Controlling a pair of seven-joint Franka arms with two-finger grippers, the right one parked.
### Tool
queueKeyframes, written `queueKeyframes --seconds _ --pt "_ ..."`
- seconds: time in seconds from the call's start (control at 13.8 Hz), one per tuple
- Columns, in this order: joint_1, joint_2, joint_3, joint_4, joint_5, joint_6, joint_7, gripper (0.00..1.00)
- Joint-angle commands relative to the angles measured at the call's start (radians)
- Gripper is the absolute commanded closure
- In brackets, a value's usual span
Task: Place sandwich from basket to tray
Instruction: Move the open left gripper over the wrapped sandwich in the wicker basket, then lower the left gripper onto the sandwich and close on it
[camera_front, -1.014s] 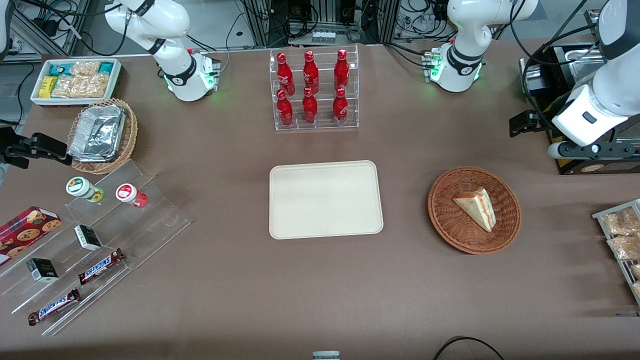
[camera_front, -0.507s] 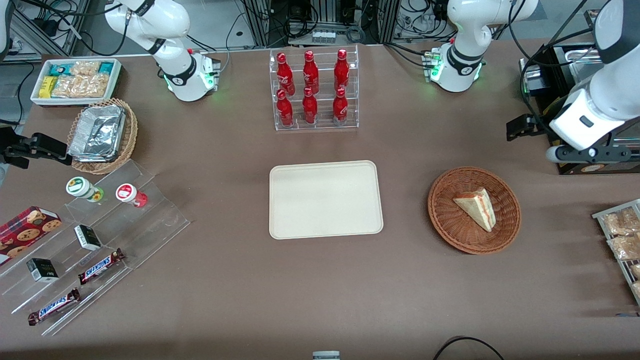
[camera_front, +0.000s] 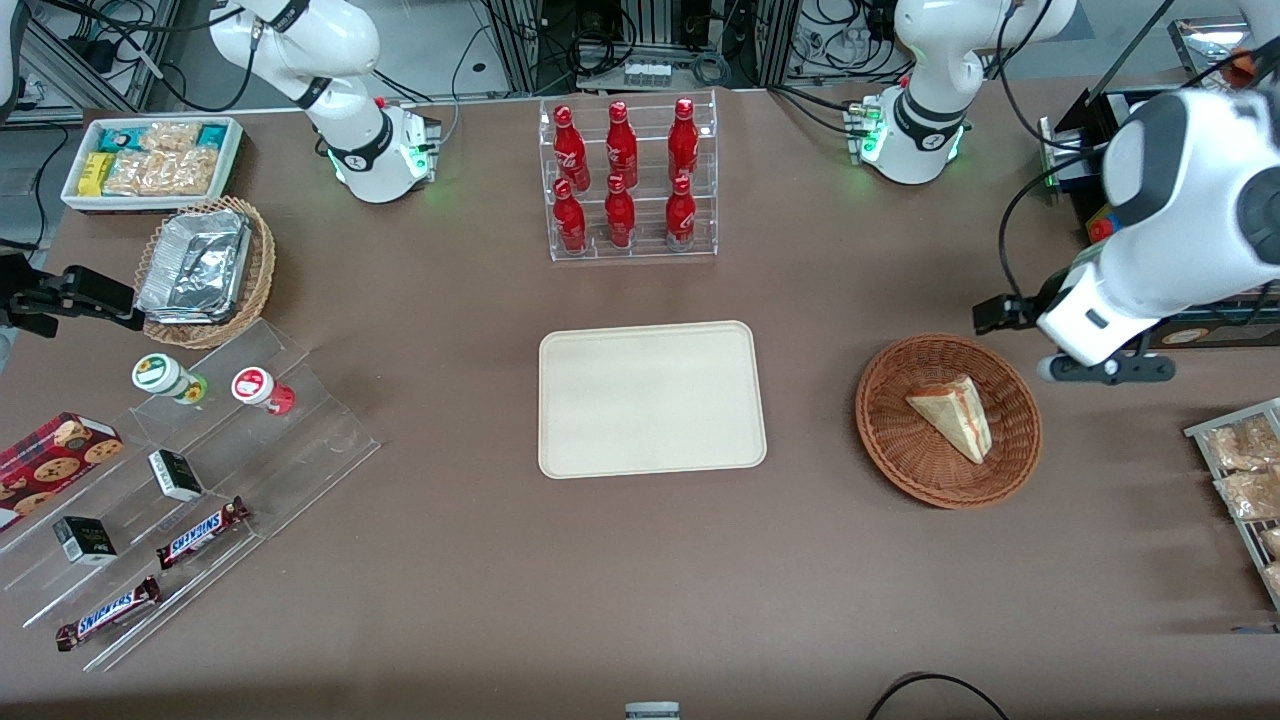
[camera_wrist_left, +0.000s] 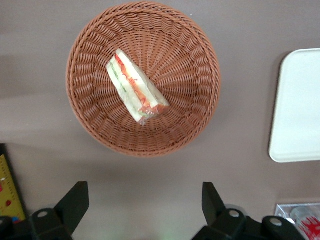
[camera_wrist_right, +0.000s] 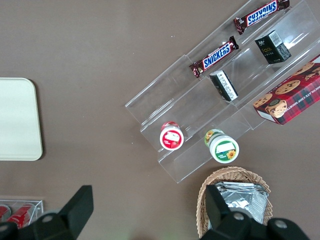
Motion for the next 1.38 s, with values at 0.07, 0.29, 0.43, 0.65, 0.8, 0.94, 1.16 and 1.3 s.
queueKeyframes --seconds 0.07,0.29,0.43,0.65,0.8,0.94,1.16,1.3 --pt "-0.002 0.032 0.01 -0.077 0.008 0.123 -0.019 0.0" --pt "0.001 0.085 0.013 -0.086 0.008 0.183 -0.022 0.0" --pt "0.001 0.105 0.014 -0.121 0.016 0.249 -0.047 0.0" --pt "0.001 0.105 0.014 -0.157 0.022 0.31 -0.27 0.0" --pt "-0.002 0.116 0.013 -0.154 0.024 0.327 -0.5 0.0" --pt "-0.004 0.127 0.013 -0.154 0.024 0.346 -0.597 0.0" --pt "-0.007 0.15 0.013 -0.154 0.024 0.384 -0.691 0.0" --pt "-0.009 0.159 0.013 -0.154 0.024 0.399 -0.699 0.0"
